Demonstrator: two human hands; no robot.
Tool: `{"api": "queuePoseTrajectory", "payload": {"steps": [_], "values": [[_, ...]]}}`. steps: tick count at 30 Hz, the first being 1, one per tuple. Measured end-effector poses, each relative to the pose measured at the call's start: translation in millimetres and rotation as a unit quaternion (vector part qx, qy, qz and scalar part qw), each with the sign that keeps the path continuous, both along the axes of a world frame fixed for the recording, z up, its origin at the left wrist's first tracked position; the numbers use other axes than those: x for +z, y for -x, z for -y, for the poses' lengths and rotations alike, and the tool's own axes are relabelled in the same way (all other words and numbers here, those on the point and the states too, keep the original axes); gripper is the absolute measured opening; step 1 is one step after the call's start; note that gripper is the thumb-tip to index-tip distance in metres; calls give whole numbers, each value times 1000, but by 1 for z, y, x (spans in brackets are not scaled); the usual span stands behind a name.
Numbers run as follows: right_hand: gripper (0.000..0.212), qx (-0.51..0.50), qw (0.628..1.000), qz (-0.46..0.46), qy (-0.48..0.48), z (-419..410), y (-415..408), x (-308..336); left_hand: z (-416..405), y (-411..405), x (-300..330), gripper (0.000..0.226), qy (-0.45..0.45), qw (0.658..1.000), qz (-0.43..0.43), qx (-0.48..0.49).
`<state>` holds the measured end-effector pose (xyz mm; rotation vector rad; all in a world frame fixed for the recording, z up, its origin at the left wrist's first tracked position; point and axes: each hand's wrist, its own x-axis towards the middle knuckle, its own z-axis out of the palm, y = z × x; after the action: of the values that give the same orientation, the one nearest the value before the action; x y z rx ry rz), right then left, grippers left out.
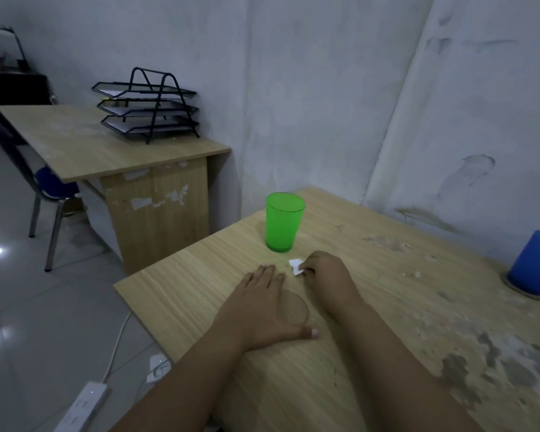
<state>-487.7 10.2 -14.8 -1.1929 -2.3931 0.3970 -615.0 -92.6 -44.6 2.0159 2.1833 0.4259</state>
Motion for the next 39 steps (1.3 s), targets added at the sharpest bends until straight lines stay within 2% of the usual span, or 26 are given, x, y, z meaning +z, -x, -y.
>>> {"api": "queuePoseTrajectory", "payload": {"steps": [4,7,11,15,18,23,27,30,33,35,39], "values": [[25,89,995,1,-33,11,-26,3,-1,1,-1,134,-8,1000,-5,-1],[20,71,995,41,-52,0,-39,6,-1,1,-2,131,-8,1000,-13,-1],[21,36,996,61,-47,-6,-13,5,0,0,-2,130,-10,1000,-17,0],[16,109,994,8,-24,9,-15,8,0,0,-2,127,-15,1000,-13,-1],[18,129,991,18,-36,15,-40,6,-1,0,-3,127,-17,1000,-15,0],[13,44,996,63,-37,-3,-35,8,-1,0,-2,127,-10,1000,-15,0],[13,81,997,17,-14,19,-26,-1,-1,0,-2,129,-12,1000,-11,-1],[14,49,999,-20,-5,22,-48,-3,-2,0,-2,128,-11,1000,-15,-1],[18,52,996,44,-63,7,-51,-1,-3,0,-3,127,-9,1000,-19,-1],[12,58,993,73,-69,7,-42,4,-2,0,-3,127,-7,1000,-14,0],[16,105,990,22,-94,22,-46,3,-2,0,-3,127,-4,1000,-17,-4]]}}
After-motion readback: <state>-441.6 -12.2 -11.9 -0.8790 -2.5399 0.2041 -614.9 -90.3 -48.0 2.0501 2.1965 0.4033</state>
